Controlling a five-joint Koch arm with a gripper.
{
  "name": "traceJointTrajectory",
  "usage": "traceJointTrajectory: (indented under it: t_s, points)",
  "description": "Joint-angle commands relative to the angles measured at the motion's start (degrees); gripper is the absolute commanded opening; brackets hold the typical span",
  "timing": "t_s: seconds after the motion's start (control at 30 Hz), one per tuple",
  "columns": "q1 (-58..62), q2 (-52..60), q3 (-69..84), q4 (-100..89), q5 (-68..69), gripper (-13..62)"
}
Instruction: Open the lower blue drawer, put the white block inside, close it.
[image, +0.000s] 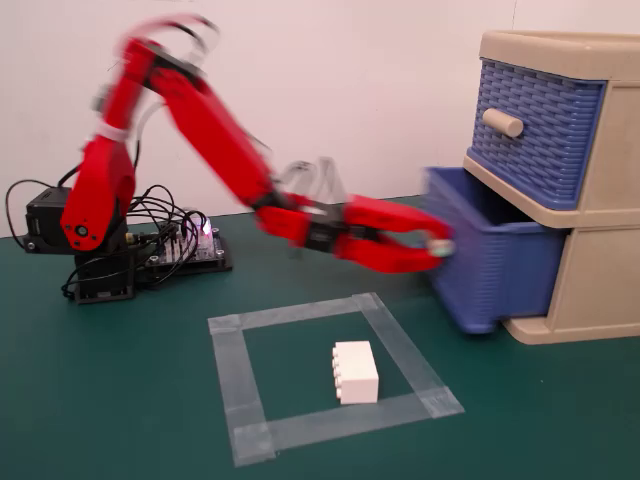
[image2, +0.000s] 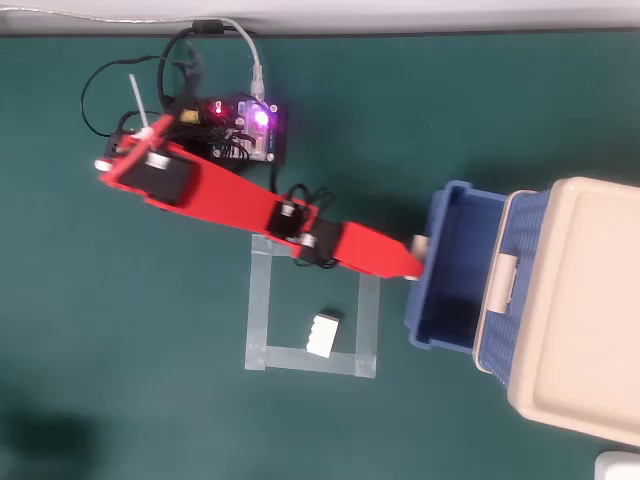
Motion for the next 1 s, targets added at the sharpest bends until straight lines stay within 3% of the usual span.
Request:
traceJointTrajectory:
  t_s: [0.0, 0.1, 0.13, 0.27, 0.33, 0.43, 0.57, 0.73, 0.83, 0.97]
  points:
    - [0.2, 7.8, 1.9, -0.6, 4.2, -7.7]
    - [3.3, 13.3, 10.3, -0.7, 4.3, -7.4]
    - [4.1, 15.2, 12.0, -0.6, 4.3, -4.0]
    - [6.0, 20.5, 15.6, -0.4, 3.5, 27.9]
    - [5.8, 20.4, 15.6, -0.8, 3.3, 34.1]
    - [5.9, 23.5, 16.9, -1.0, 3.1, 34.2]
    - [7.0, 40.4, 20.9, 5.4, 2.3, 34.2]
    - [15.6, 54.1, 15.1, 44.8, -7.9, 34.2]
    - [20.8, 46.4, 1.8, 69.7, -19.3, 34.3]
    - [25.6, 32.7, -13.3, 79.5, -24.5, 34.6]
